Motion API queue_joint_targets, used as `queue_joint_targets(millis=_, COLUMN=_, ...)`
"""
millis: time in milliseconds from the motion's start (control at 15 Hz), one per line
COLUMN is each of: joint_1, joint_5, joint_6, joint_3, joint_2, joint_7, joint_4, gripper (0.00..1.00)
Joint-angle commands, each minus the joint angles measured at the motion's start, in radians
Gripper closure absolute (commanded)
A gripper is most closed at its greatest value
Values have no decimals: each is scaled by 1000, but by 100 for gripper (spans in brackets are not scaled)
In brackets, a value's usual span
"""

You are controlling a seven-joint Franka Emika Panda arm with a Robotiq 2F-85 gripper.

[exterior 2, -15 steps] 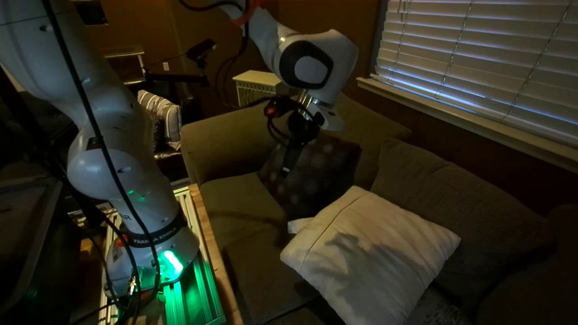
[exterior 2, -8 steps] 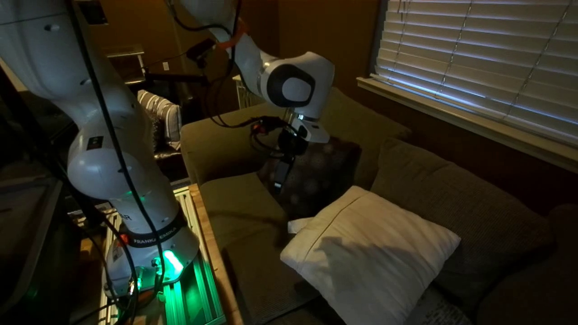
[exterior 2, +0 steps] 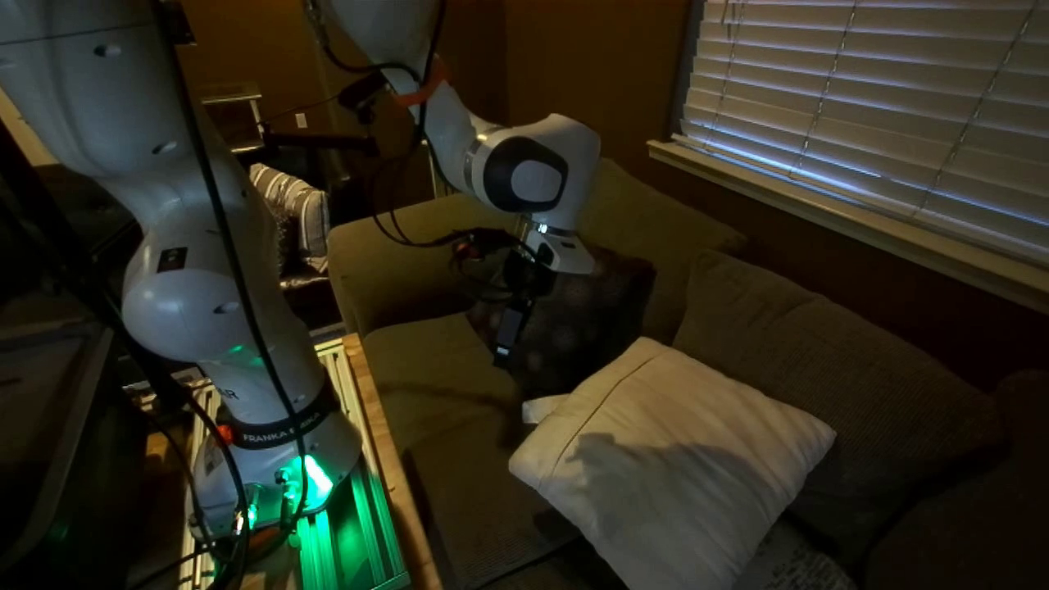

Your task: Make the white pillow sit straight

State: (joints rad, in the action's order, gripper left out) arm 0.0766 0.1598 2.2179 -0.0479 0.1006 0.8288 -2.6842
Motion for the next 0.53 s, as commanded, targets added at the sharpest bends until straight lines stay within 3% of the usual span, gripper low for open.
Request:
queue_joint_targets(millis=0, joint_1=-12, joint_5=2, joint_6=-1, joint_3=12, joint_2=0, joint_7=1, joint_4=1, gripper=0)
queue_joint_targets(millis=267, joint_1=-13, joint_5=58, joint_6=23, joint_3=2, joint_2=-39, joint_7=58, joint_4=5, gripper=0)
queue_joint_targets(millis=467, joint_1=-27, joint_5=141, joint_6=144, joint_3=-4, joint_2=-42, joint_7=40, joint_4=-40, gripper=0)
